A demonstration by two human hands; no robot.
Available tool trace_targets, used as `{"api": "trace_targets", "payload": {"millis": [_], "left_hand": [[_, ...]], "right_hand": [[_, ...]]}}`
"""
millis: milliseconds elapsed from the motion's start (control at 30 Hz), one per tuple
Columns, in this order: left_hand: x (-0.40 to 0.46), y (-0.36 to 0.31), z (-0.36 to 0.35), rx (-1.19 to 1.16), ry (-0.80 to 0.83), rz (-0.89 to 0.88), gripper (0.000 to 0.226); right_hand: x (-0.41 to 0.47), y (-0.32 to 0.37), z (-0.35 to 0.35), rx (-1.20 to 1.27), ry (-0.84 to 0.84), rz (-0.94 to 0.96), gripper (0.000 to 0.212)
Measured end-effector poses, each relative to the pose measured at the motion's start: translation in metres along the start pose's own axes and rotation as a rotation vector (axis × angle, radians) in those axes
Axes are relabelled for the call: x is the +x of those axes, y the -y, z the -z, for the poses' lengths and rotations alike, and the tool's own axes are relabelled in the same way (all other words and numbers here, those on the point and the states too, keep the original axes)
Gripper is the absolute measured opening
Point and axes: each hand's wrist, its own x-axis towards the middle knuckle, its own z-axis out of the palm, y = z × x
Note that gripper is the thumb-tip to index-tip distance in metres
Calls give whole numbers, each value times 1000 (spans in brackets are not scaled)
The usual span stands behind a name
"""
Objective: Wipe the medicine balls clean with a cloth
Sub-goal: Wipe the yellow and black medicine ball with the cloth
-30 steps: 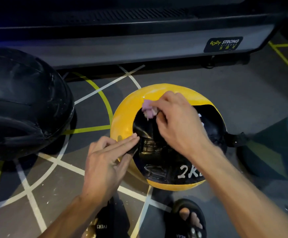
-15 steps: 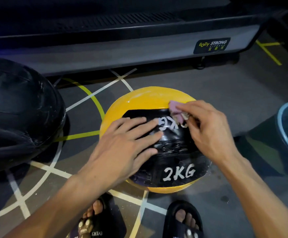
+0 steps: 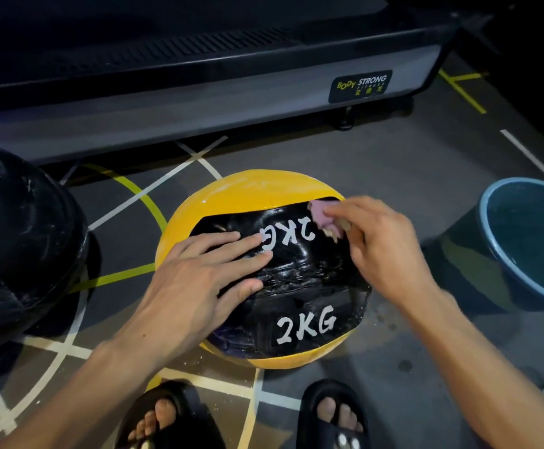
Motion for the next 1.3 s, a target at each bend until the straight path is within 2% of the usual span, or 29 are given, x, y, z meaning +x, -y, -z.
{"api": "trace_targets", "payload": {"millis": [133,233,333,367,533,633,700,900,1100,1200,1300], "left_hand": [[1,4,1,-21,-13,12,47],[3,8,2,-35,-24,18,47],[6,13,2,-75,-18,17,46],[8,14,2,-79,-12,18,46],[24,20,10,-88,47,7,51],[30,23,13,-99,87,-16,53],[32,26,14,-107,98,-18,54],[52,32,22,-112,112,19,59],[57,10,10,-62,83,40,55],[50,11,9,-69,72,45,56],[46,11,8,-79,67,58,54]], "right_hand": [[24,-14,-4,60,54,-32,33],[-11,-2,10,77,45,-37,47],[-50,12,22,80,5,-25,35],[-54,16,23,61,-11,-24,37],[-16,-7,11,31,-2,-34,45],[11,-39,8,102,1,-250,29],[4,-52,11,138,1,-381,27],[-44,-59,-4,283,-191,-649,20],[-41,-44,-16,299,-226,-683,26],[-52,-12,-16,223,-265,-690,36],[-71,38,-15,197,-298,-453,40]]}}
